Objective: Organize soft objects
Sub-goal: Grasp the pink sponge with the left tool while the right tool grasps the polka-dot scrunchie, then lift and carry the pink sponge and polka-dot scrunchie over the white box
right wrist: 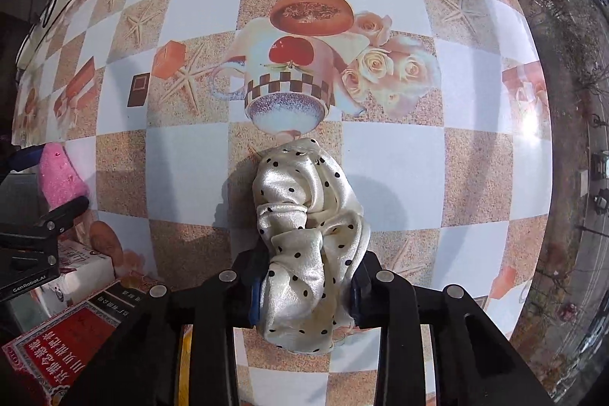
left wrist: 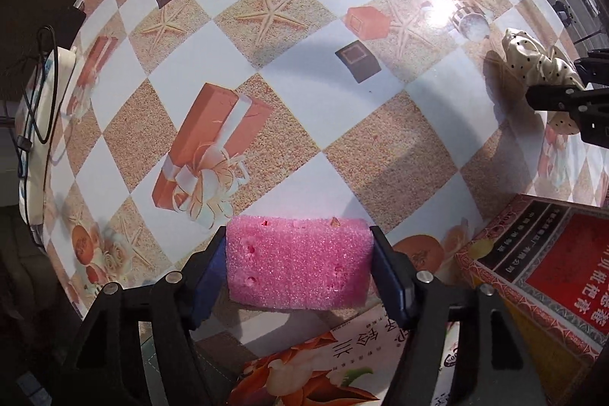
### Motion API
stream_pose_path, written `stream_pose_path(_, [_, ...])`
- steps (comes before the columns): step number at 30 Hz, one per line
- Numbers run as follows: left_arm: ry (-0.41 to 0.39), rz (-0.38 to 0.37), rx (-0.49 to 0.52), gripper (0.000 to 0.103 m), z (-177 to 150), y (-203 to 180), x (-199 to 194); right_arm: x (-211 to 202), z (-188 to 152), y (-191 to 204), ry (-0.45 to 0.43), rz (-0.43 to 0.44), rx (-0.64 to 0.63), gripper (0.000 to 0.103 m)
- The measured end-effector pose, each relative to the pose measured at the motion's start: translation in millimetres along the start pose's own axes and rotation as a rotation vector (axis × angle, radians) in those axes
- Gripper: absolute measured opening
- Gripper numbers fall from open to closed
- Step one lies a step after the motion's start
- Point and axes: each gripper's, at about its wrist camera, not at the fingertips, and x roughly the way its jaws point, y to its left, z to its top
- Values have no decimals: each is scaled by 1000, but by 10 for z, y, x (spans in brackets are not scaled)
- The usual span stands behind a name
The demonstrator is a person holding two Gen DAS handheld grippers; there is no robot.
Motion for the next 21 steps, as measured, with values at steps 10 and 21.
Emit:
stream_pose_path(10, [-141, 20, -143, 73, -223, 4, -745, -559, -241, -4, -74, 50, 60, 35])
stream_pose_path(21, [-194, -8, -245, 73, -609, 37, -1145, -1190, -523, 117, -164, 100, 99, 35])
